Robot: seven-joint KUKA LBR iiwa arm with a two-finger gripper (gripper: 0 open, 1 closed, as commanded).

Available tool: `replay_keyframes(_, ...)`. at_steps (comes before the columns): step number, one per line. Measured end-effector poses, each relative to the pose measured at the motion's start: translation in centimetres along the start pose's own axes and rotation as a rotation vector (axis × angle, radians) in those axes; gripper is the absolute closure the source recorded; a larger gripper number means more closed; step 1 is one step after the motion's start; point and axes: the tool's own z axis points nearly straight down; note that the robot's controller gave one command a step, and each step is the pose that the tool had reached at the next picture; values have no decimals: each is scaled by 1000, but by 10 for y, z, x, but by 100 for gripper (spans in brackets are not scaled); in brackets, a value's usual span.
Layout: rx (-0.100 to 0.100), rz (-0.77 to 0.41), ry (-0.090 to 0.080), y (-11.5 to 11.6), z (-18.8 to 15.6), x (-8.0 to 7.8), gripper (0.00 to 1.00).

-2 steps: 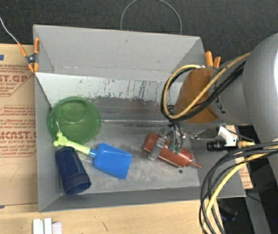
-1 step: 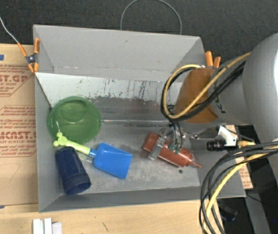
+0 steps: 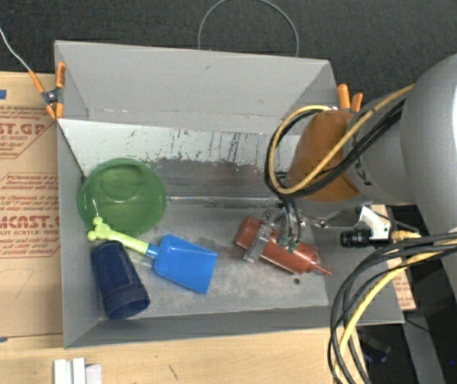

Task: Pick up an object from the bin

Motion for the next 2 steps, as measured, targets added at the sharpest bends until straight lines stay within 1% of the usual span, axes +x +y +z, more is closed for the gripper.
replay_keyframes(1, 3, 0, 7, -1, -10, 2, 100)
replay_keyframes(2, 2, 0, 6, -1, -33, 2, 100)
